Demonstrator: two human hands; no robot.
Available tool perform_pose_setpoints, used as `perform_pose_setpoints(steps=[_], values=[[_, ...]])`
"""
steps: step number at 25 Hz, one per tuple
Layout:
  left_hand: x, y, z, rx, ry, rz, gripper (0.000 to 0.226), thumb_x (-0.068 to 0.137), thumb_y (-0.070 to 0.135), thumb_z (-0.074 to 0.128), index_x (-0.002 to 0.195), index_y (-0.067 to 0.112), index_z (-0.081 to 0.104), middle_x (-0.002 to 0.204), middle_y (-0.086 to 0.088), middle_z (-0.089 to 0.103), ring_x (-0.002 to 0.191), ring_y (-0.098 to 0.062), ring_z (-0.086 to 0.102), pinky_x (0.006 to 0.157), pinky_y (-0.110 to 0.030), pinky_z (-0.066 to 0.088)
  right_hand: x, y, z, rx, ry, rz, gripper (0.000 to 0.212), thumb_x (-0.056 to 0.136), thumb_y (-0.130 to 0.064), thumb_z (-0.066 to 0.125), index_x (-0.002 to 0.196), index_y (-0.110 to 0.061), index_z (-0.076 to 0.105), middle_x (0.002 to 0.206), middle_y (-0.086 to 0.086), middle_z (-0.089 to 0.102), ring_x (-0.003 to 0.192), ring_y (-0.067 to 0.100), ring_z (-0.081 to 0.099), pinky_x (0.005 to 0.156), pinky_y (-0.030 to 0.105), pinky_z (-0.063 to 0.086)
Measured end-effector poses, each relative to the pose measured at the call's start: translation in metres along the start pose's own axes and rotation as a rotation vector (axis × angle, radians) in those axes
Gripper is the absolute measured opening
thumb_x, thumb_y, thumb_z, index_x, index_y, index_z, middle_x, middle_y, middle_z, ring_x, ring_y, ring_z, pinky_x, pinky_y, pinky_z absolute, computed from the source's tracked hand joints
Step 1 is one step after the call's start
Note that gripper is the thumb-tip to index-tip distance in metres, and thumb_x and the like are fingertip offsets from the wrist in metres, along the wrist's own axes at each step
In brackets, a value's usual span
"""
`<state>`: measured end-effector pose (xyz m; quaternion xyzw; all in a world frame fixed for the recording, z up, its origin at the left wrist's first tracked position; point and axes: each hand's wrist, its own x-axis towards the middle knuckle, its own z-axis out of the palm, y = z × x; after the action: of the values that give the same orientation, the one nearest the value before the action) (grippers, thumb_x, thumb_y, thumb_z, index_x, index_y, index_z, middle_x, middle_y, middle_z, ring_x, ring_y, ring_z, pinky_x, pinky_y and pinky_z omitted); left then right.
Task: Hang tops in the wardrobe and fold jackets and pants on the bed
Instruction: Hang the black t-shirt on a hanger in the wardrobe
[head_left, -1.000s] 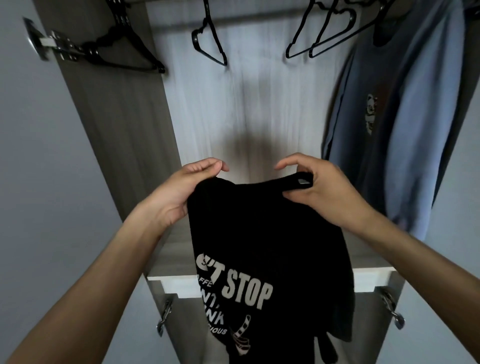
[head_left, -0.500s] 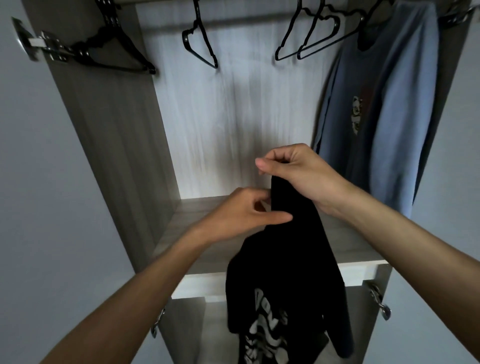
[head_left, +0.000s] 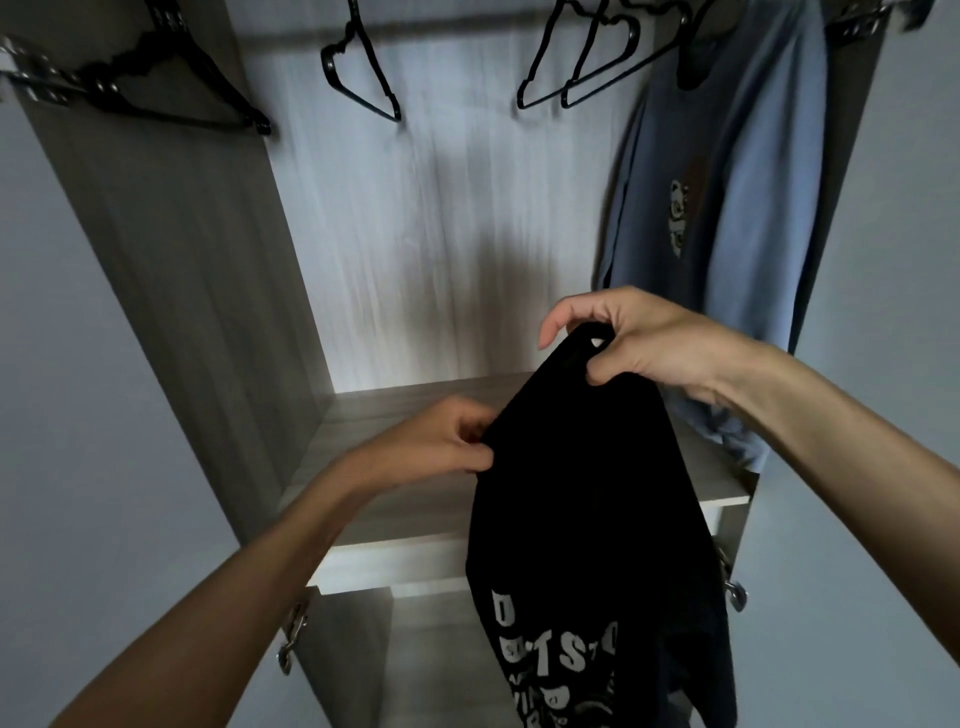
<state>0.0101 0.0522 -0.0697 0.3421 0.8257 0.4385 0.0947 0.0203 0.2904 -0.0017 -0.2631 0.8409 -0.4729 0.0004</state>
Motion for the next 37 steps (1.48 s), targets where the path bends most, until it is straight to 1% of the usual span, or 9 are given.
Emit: perform_pose_setpoints(steps=[3,7,11,16,20,25,28,31,37], values=[[-0.009,0.018,-0.012,-0.489,-0.133,0.124,0.012,0.070,0.014,0.066,0.081,0.018,0.070,0.065,0.005,0.050,0.055,-0.018,0.026,0.051,-0.027,0.023,-0.001,0.012,-0.006,0.093,-0.026,0.044,0.051,0.060,0.014,0.054,0.093,-0.021,0.070,0.079,-0.002,0.065,0.073,0.010,0.059,0.059,0.018,0.046],[-0.007,0.037,-0.019,-0.491,-0.251,0.286,0.017,0.079,0.034,0.072,0.089,0.020,0.076,0.076,0.011,0.068,0.067,-0.003,0.061,0.064,-0.016,0.043,0.009,0.026,0.013,-0.037,-0.134,-0.017,0.043,0.060,0.008,0.052,0.096,-0.013,0.066,0.085,0.003,0.063,0.080,0.014,0.059,0.068,0.027,0.044],[-0.009,0.034,-0.026,-0.592,0.048,0.218,0.021,0.070,0.035,0.081,0.082,0.019,0.079,0.060,0.010,0.063,0.048,0.000,0.051,0.047,-0.019,0.022,0.014,0.056,0.030,-0.625,0.048,0.047,0.025,0.076,-0.012,0.069,0.096,-0.025,0.063,0.087,-0.003,0.053,0.085,0.018,0.055,0.072,0.032,0.044],[-0.018,0.026,-0.043,-0.625,0.276,0.150,0.011,0.071,0.026,0.071,0.067,0.016,0.073,0.046,0.011,0.045,0.032,0.003,0.031,0.030,-0.010,0.019,0.015,0.085,0.036,-0.781,0.113,0.330,0.013,0.077,-0.024,0.071,0.081,-0.033,0.063,0.084,-0.008,0.063,0.087,0.015,0.064,0.080,0.030,0.053],[-0.026,0.010,-0.059,-0.514,0.301,0.143,0.014,0.076,0.028,0.070,0.067,0.017,0.068,0.051,0.009,0.041,0.038,0.003,0.028,0.037,-0.015,0.013,0.025,0.106,0.041,-0.375,0.133,0.399,0.019,0.091,-0.006,0.057,0.076,-0.016,0.063,0.076,0.006,0.071,0.055,0.016,0.069,0.053,0.024,0.055],[-0.053,-0.032,-0.091,-0.438,0.216,-0.041,0.061,0.061,0.039,0.091,0.097,-0.006,0.071,0.076,-0.014,0.061,0.060,-0.010,0.054,0.055,-0.017,0.041,0.036,0.113,0.033,0.154,0.249,0.423,0.011,0.094,-0.005,0.057,0.093,0.000,0.067,0.081,0.012,0.064,0.070,0.019,0.062,0.067,0.028,0.051],[-0.070,-0.043,-0.101,-0.427,-0.030,-0.122,0.030,0.072,0.022,0.086,0.096,0.006,0.077,0.079,-0.005,0.071,0.063,-0.009,0.062,0.056,-0.018,0.049,0.038,0.113,0.026,0.259,0.308,0.363,0.016,0.091,-0.013,0.061,0.097,-0.002,0.071,0.087,0.010,0.067,0.082,0.019,0.060,0.078,0.028,0.046],[-0.067,-0.041,-0.086,-0.212,-0.203,-0.147,0.014,0.084,-0.002,0.067,0.091,0.006,0.076,0.079,-0.009,0.067,0.063,-0.010,0.058,0.059,-0.019,0.048,0.042,0.102,0.022,0.317,0.327,0.299,0.015,0.083,-0.021,0.062,0.080,-0.010,0.072,0.076,0.006,0.064,0.072,0.016,0.060,0.068,0.026,0.045],[-0.051,-0.065,-0.090,0.439,0.246,-0.136,0.008,0.090,0.006,0.067,0.082,0.004,0.065,0.071,-0.014,0.063,0.064,-0.026,0.058,0.066,-0.036,0.050,0.044,0.093,-0.006,0.271,0.302,0.250,0.016,0.080,-0.026,0.072,0.076,-0.010,0.072,0.063,0.001,0.069,0.061,0.016,0.065,0.060,0.022,0.049]])
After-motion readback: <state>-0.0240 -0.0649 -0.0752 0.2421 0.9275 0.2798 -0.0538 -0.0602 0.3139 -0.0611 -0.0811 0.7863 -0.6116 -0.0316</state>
